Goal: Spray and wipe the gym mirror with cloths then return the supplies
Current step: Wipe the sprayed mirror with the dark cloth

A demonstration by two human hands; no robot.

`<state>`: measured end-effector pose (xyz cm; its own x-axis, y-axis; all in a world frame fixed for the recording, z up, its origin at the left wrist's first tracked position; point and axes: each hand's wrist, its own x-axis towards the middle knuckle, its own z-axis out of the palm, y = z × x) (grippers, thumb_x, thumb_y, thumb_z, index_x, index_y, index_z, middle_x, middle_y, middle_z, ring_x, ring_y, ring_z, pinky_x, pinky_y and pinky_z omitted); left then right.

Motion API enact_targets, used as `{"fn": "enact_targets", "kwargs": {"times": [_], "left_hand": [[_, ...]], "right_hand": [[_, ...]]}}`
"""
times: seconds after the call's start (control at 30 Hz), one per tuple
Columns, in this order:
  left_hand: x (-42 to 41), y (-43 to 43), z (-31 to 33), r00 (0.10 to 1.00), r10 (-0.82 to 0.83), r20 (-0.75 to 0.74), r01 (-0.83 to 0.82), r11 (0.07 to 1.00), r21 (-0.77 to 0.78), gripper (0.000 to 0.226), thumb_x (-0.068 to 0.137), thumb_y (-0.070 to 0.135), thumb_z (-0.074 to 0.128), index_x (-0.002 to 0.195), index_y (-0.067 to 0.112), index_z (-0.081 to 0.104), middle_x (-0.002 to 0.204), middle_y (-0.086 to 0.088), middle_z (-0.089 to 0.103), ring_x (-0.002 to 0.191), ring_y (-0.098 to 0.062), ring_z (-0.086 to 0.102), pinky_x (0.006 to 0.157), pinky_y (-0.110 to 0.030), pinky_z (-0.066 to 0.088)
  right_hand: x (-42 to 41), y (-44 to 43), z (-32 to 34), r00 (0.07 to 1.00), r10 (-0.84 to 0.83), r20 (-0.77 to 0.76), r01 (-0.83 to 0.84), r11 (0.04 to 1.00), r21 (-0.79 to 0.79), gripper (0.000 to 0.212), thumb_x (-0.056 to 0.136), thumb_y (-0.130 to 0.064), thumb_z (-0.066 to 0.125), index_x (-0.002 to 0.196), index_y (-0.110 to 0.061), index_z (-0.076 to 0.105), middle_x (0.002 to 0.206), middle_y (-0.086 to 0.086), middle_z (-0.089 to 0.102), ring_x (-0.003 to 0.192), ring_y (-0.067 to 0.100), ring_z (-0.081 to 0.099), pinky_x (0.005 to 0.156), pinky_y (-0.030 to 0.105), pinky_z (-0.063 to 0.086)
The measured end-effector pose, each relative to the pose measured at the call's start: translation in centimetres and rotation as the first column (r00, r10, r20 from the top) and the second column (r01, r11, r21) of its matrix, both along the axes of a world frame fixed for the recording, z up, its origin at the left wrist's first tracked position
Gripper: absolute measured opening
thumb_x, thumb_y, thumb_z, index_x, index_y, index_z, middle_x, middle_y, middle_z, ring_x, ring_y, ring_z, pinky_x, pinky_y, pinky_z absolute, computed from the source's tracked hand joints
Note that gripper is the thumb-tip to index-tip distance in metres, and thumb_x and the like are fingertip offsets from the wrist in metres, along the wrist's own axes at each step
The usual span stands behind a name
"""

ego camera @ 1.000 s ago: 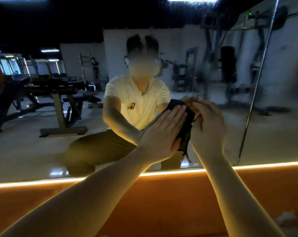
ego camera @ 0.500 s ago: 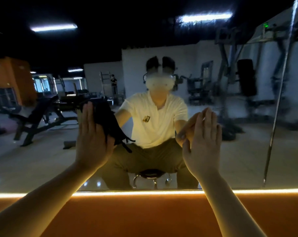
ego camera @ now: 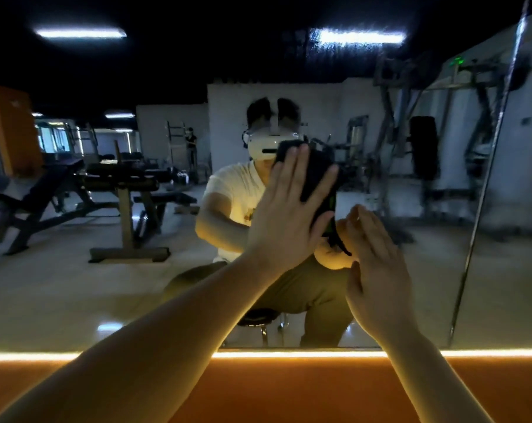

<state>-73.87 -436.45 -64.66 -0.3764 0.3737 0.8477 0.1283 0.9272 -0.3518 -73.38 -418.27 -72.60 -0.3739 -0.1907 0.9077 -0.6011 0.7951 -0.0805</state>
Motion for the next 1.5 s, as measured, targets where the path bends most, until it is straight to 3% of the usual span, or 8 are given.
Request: {"fn": "enact_targets", "kwargs": {"times": [0.23,0.67,0.8,0.9,1.03,1.23,1.37,1.5], "left_hand": [[-0.4,-0.6,-0.1,0.998,-0.017,0.055,0.029,0.970,-0.243,0.067,0.111,0.051,0.027,0.168,0.022,0.005,0.172,-0.022,-0.007,0.160,-0.035,-0.010,0.131,-0.048,0.000],[5.3,-19.6,3.9,0.969,0.216,-0.121,-0.203,0.973,0.107,0.084,0.105,0.056,0.028,0.165,0.003,0.003,0.170,-0.026,-0.009,0.159,-0.037,-0.010,0.129,-0.044,-0.010],[4.8,-18.4,4.7,0.971,0.203,-0.127,-0.173,0.962,0.212,0.082,0.106,0.052,0.031,0.165,0.002,0.002,0.170,-0.029,-0.006,0.159,-0.042,-0.006,0.129,-0.059,0.006],[3.3,-13.8,5.5,0.986,0.118,-0.116,-0.100,0.983,0.155,0.081,0.107,0.052,0.031,0.165,0.003,0.002,0.170,-0.029,-0.006,0.159,-0.042,-0.006,0.129,-0.058,0.005],[1.3,-6.1,5.9,0.996,0.054,-0.073,-0.050,0.997,0.064,0.081,0.109,0.051,0.032,0.165,0.005,-0.005,0.169,-0.026,-0.014,0.159,-0.037,-0.015,0.128,-0.048,-0.013],[-1.0,1.7,5.4,0.999,0.032,0.017,-0.030,0.994,-0.105,0.077,0.110,0.051,0.022,0.165,0.005,-0.005,0.169,-0.027,-0.015,0.158,-0.037,-0.018,0.130,-0.051,0.001],[-0.8,0.5,6.3,0.999,0.039,0.017,-0.034,0.974,-0.226,0.077,0.109,0.053,0.026,0.166,0.008,-0.001,0.171,-0.025,-0.011,0.159,-0.035,-0.015,0.131,-0.049,0.000],[0.3,-3.9,8.4,0.995,0.086,-0.039,-0.093,0.970,-0.223,0.080,0.108,0.056,0.030,0.166,0.007,0.003,0.171,-0.025,-0.007,0.160,-0.036,-0.011,0.131,-0.049,-0.002]], "right_hand": [[-0.3,1.5,3.8,0.996,0.079,-0.028,-0.081,0.994,-0.078,0.047,0.095,-0.012,0.042,0.139,-0.009,0.060,0.143,0.011,0.059,0.125,0.030,0.059,0.100,0.057,0.051],[-1.5,-1.3,11.5,0.985,-0.171,-0.028,0.172,0.984,0.040,0.073,0.096,-0.023,0.048,0.162,-0.006,0.023,0.173,0.011,0.011,0.159,0.027,0.009,0.124,0.053,0.022],[-1.7,-0.9,11.1,0.975,-0.219,0.040,0.213,0.969,0.123,0.085,0.099,-0.031,0.051,0.166,-0.013,0.001,0.173,0.004,-0.011,0.158,0.019,-0.014,0.128,0.047,0.005],[-1.6,-0.3,11.2,0.977,-0.202,0.066,0.190,0.969,0.157,0.084,0.099,-0.034,0.045,0.165,-0.016,-0.003,0.172,0.001,-0.016,0.157,0.018,-0.019,0.129,0.050,0.006],[-1.5,0.4,11.4,0.992,-0.115,0.049,0.108,0.985,0.134,0.072,0.099,-0.040,0.028,0.165,-0.013,0.014,0.174,0.004,-0.001,0.159,0.019,-0.007,0.127,0.055,0.019],[-1.2,1.7,12.8,0.999,0.049,-0.013,-0.049,0.998,0.045,0.066,0.098,-0.036,0.023,0.156,-0.010,0.041,0.164,0.009,0.037,0.153,0.026,0.031,0.123,0.049,0.029],[-1.0,2.5,14.4,0.992,0.103,-0.071,-0.104,0.995,-0.011,0.055,0.096,-0.022,0.038,0.146,-0.009,0.055,0.147,0.010,0.058,0.137,0.025,0.050,0.116,0.036,0.032],[-1.8,2.2,15.6,0.986,0.068,-0.149,-0.066,0.998,0.015,0.050,0.092,-0.006,0.063,0.142,-0.006,0.059,0.149,0.011,0.056,0.135,0.027,0.051,0.113,0.046,0.042]]}}
